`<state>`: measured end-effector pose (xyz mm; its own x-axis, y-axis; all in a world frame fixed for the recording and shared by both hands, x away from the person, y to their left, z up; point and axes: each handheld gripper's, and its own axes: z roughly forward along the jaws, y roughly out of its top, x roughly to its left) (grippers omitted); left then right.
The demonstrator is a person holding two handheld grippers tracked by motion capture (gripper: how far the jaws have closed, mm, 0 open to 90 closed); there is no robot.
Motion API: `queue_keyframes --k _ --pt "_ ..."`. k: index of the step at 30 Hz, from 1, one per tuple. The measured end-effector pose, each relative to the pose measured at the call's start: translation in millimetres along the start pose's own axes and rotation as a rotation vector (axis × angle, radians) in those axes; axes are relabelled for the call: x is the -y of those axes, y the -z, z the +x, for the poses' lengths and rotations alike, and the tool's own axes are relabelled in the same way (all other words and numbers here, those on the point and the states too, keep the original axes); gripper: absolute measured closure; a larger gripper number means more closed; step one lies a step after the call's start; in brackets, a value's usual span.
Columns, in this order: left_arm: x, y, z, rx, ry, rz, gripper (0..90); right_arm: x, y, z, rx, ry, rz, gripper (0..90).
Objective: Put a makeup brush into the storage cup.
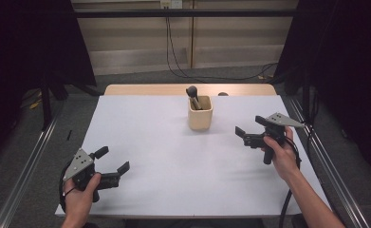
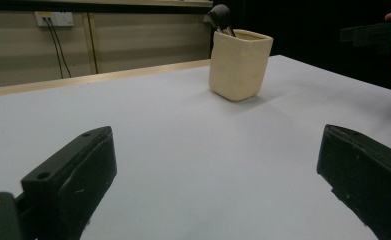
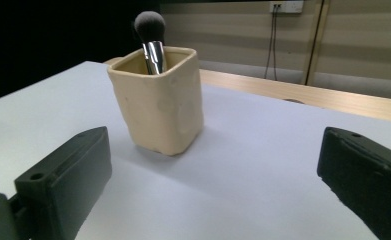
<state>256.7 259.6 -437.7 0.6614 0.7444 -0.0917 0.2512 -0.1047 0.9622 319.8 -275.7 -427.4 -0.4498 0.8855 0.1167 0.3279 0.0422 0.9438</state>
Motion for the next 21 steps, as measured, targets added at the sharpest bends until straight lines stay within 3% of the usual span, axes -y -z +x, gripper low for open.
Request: queue_keyframes --k 21 --pt "1.1 0.3 -1.1 -0.010 0.006 0.004 2.6 25.3 48.5 -3.0 0.048 0.026 0.003 0.0"
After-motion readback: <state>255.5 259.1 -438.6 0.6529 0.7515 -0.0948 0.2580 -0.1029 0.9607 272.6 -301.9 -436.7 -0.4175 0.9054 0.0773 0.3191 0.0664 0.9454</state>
